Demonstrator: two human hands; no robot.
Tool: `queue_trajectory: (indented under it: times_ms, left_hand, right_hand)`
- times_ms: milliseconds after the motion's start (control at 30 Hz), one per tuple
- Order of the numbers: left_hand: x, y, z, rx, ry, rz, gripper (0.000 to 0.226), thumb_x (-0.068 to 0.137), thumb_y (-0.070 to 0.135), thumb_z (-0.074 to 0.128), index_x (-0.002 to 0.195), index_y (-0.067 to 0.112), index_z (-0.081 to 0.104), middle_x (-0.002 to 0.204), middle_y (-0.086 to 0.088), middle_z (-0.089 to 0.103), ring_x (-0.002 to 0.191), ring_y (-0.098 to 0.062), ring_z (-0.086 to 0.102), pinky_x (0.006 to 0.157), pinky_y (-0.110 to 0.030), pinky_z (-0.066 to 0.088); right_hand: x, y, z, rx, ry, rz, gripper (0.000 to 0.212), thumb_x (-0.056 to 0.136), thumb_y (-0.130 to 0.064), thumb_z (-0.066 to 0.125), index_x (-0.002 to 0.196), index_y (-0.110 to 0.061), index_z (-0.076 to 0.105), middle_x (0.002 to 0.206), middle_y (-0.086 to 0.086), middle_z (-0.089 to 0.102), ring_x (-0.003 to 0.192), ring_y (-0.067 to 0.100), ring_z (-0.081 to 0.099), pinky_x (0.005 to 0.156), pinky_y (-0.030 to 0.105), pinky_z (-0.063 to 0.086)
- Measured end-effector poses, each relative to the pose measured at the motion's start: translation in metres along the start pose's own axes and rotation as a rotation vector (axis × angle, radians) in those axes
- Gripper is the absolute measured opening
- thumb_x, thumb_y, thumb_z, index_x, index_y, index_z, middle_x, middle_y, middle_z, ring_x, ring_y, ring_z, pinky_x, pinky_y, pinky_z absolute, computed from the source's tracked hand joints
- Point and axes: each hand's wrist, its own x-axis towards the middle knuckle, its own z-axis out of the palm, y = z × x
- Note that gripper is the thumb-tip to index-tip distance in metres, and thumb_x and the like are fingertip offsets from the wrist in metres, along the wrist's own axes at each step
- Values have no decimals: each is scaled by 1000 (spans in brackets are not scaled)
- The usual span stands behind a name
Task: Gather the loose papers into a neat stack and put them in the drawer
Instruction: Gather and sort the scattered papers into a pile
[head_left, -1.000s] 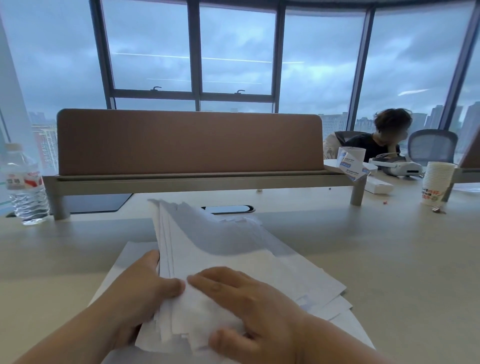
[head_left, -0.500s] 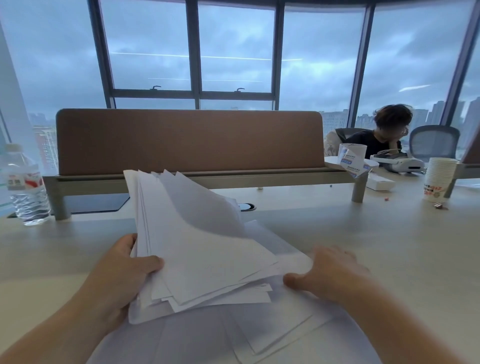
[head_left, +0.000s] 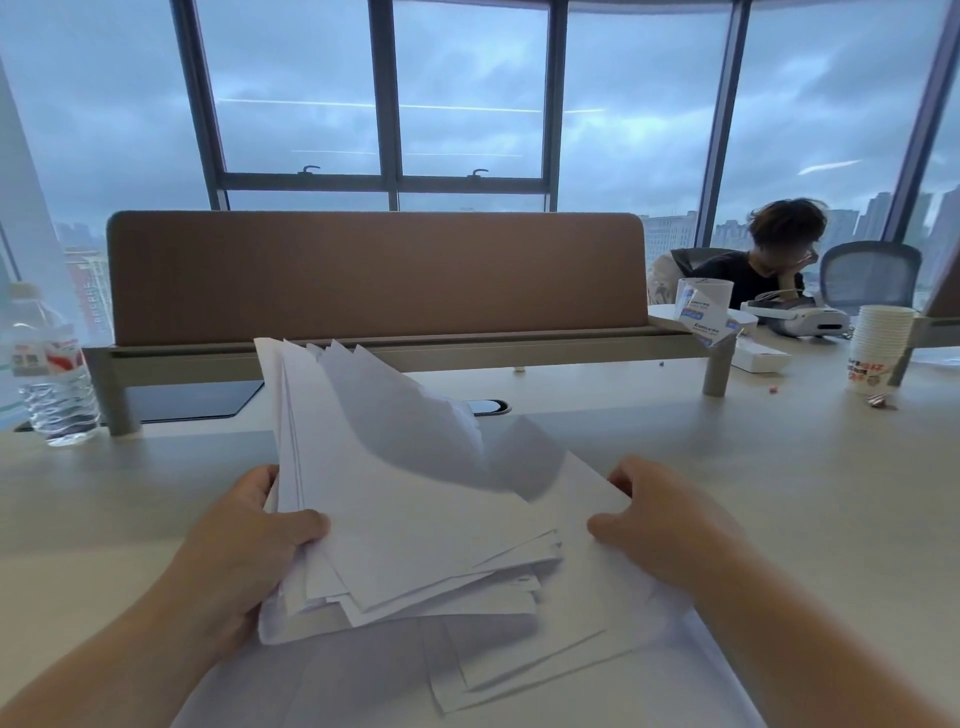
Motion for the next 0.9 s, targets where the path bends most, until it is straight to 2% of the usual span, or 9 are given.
queue_trajectory:
  times_ms: [133, 233, 300, 400, 467, 567, 733, 833, 900]
  left_hand:
    - [-1, -1, 0, 9, -6, -1, 34, 89, -7, 68, 110, 20, 64, 103, -9, 78, 84, -34, 77, 67, -39, 59]
    - [-2, 0, 2, 13, -10, 1, 33, 90, -5, 68, 108, 22, 63, 104, -8, 77, 86, -34, 76, 69, -41, 60]
    - [-3, 0, 2, 0, -11, 0, 33, 91, -6, 67, 107, 22, 62, 103, -9, 76, 86, -34, 76, 66, -39, 59]
    - [-3, -1, 3, -9, -8, 0, 33, 92, -7, 67, 106, 22, 63, 104, -9, 76, 87, -35, 76, 67, -40, 59]
    - [-2, -1, 3, -9, -10, -1, 33, 91, -6, 68, 106, 23, 63, 105, -10, 77, 88, -36, 76, 73, -45, 62]
    - [-1, -2, 3, -26, -12, -5, 35, 91, -8, 67, 106, 24, 63, 105, -12, 77, 87, -38, 77, 78, -50, 63]
    - [-2, -2, 5, -42, -15, -1, 33, 92, -7, 66, 110, 20, 62, 104, -13, 76, 85, -37, 76, 68, -40, 59]
    - [-2, -1, 7, -52, -16, 6, 36, 92, -7, 65, 118, 17, 61, 105, -12, 75, 86, -35, 74, 65, -37, 57]
    - [-3, 0, 8, -67, -25, 7, 35, 92, -7, 65, 116, 18, 61, 105, -11, 74, 86, -35, 74, 63, -36, 58]
  right_hand:
    - [1, -3, -1, 274, 30, -31, 11, 75, -34, 69, 86, -28, 68, 82, -8, 72, 79, 16, 69, 80, 42, 61]
    - [-5, -10, -4, 493, -55, -39, 12, 75, -24, 73, 85, -23, 77, 80, -2, 78, 81, 24, 75, 83, 47, 63]
    - [-8, -12, -5, 456, -138, -32, 19, 70, -28, 71, 86, -20, 77, 79, 1, 78, 81, 25, 75, 82, 45, 63]
    - [-6, -8, -4, 180, -176, -17, 14, 77, -27, 66, 87, -21, 73, 80, -3, 74, 77, 17, 71, 73, 30, 58]
    - [-2, -4, -3, 31, -113, -13, 9, 82, -27, 61, 83, -22, 69, 79, -6, 70, 75, 14, 67, 65, 25, 51]
    - [4, 1, -8, 9, 11, -1, 8, 84, -24, 59, 78, -21, 64, 75, -5, 66, 72, 14, 63, 61, 26, 44]
    - [3, 6, -18, 157, 366, -56, 10, 84, -22, 60, 77, -23, 67, 70, -8, 67, 69, 17, 63, 64, 31, 51]
    - [0, 3, -20, 223, 589, -146, 12, 87, -19, 62, 86, -22, 74, 78, -6, 70, 75, 22, 64, 68, 35, 55]
    - [-1, 0, -20, 274, 735, -214, 13, 89, -17, 65, 95, -20, 75, 87, -1, 73, 80, 22, 65, 72, 34, 55]
